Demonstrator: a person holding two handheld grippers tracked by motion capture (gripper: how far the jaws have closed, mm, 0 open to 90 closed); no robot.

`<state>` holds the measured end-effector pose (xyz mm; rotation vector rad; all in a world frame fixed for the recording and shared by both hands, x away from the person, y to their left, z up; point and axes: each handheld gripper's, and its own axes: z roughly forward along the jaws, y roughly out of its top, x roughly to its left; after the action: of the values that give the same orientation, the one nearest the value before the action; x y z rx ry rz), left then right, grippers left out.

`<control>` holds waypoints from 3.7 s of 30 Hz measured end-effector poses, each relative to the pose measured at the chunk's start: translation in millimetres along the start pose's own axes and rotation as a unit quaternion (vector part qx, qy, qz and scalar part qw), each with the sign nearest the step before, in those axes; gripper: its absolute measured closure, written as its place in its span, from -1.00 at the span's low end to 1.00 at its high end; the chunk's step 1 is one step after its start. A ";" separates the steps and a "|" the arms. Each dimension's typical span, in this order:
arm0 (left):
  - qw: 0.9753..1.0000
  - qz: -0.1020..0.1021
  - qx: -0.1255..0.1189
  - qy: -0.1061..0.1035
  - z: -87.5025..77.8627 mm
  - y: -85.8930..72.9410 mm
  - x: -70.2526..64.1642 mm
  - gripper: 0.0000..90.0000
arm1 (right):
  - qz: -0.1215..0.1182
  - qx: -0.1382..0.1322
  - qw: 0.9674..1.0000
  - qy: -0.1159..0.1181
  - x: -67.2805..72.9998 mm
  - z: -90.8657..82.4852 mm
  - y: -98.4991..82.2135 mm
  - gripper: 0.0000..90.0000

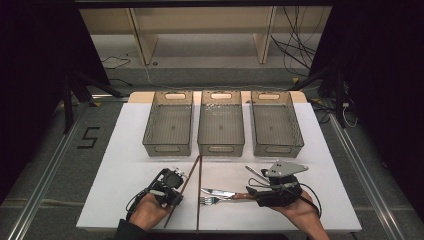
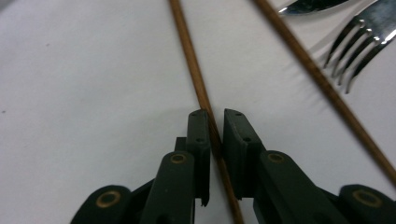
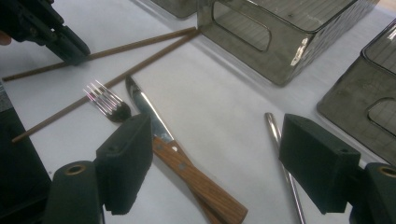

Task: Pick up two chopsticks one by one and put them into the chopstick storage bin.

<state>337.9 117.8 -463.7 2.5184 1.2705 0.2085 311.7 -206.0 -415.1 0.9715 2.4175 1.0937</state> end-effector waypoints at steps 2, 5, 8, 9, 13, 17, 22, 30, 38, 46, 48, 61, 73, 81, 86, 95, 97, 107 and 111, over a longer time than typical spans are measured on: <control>1.000 -0.003 0.002 0.008 -0.2 -1.0 3.8 0.85 | 0.001 0.001 1.000 0.000 0.0 0.3 -0.1 -0.41; 1.000 -0.007 0.006 -0.004 0.0 -0.5 7.9 0.87 | 0.001 0.002 1.000 -0.001 -0.4 1.0 -0.5 -0.41; 1.000 -0.002 0.010 0.001 0.2 0.7 6.3 0.87 | 0.001 0.003 1.000 0.000 -0.4 1.6 -0.7 -0.41; 1.000 -0.002 0.014 0.001 0.0 1.4 6.7 0.88 | -0.001 0.004 1.000 0.000 -0.5 2.1 -1.0 -0.40; 1.000 -0.011 0.023 -0.008 0.5 4.1 9.6 0.89 | 0.000 0.005 1.000 0.000 -0.8 2.9 -1.5 -0.40; 0.999 -0.010 0.031 -0.008 0.5 6.3 10.3 0.90 | 0.001 0.005 1.000 0.000 -1.3 3.3 -1.8 -0.40; 0.999 -0.011 0.034 -0.015 0.5 7.1 12.6 0.90 | 0.001 0.005 1.000 0.000 -1.5 3.3 -1.9 -0.40; 0.999 -0.006 0.028 -0.018 -1.4 5.5 15.1 0.90 | 0.003 0.005 1.000 0.001 -2.2 3.9 -2.8 -0.40; 1.000 0.000 0.023 -0.019 -12.1 2.7 21.6 0.91 | 0.003 0.004 1.000 0.001 -2.2 4.0 -2.8 -0.40; 0.999 0.000 0.021 -0.024 -16.6 0.6 25.4 0.90 | 0.004 0.005 1.000 0.002 -2.3 4.7 -2.9 -0.40; 1.000 0.002 0.019 -0.022 -19.9 -0.1 25.9 0.90 | 0.004 0.005 1.000 0.002 -2.2 4.8 -3.0 -0.40; 1.000 0.019 -0.003 -0.024 -44.6 -4.7 20.2 0.90 | 0.007 0.003 1.000 0.002 -2.9 4.6 -3.7 -0.40; 0.996 0.001 -0.089 -0.010 -89.8 9.8 42.2 0.90 | 0.008 -0.015 1.000 0.005 -2.4 0.6 -3.5 -0.41; 0.990 -0.026 -0.136 -0.001 -105.2 28.6 64.9 0.90 | 0.011 -0.020 1.000 0.004 -3.9 -2.4 -5.3 -0.41; 0.985 -0.049 -0.163 0.006 -108.6 42.0 81.9 0.90 | 0.014 -0.028 1.000 0.004 -4.2 -5.2 -6.3 -0.42; 0.980 -0.084 -0.182 0.010 -103.2 59.6 110.7 0.90 | 0.022 -0.054 0.998 0.006 -5.8 -11.1 -8.7 -0.47; 0.979 -0.089 -0.184 0.012 -101.2 63.0 115.0 0.90 | 0.025 -0.062 0.998 0.007 -5.9 -12.3 -9.6 -0.47; 0.978 -0.111 -0.175 0.016 -86.6 85.2 138.4 0.90 | 0.037 -0.091 0.995 0.008 -7.7 -18.8 -13.8 -0.48; 0.978 -0.115 -0.175 0.016 -83.6 93.2 144.1 0.90 | 0.041 -0.096 0.994 0.010 -8.4 -19.6 -15.1 -0.48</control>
<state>472.1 199.1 -355.0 2.0631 1.3887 0.3837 300.6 -229.6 -413.5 1.0073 2.2544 1.3422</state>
